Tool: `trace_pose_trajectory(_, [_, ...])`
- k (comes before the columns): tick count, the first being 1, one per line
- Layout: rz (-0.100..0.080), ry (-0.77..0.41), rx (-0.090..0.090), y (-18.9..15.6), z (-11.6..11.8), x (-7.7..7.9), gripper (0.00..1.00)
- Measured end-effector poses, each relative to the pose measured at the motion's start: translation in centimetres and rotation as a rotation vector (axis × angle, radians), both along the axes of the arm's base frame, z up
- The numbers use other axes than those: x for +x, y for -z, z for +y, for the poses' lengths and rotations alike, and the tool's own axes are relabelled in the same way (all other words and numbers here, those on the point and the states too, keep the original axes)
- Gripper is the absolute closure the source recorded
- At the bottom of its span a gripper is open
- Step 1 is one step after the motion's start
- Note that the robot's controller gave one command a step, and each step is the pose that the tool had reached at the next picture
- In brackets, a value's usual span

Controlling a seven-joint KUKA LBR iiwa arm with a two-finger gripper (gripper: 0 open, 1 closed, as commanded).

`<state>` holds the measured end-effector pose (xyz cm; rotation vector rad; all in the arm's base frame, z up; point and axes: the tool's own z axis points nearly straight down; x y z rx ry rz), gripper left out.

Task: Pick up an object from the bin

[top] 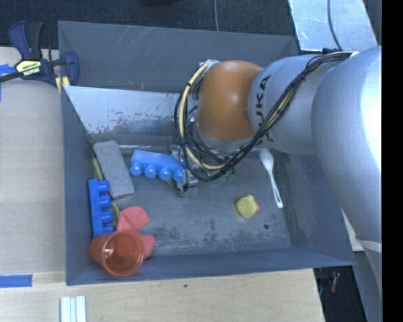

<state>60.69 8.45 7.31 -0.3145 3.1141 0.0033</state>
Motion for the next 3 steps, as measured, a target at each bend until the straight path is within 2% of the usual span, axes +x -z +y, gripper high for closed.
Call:
trace_pose_trajectory(1, [0.0,0.0,0.0,0.0,0.0,0.0,1.0])
trace_pose_trajectory(2, [0.0,-0.025,-0.002,-6.6,0.3,-1.1,1.0])
trace_pose_trajectory(3, [-0.002,-0.049,-0.002,-14.2,-0.5,-1.1,1.0])
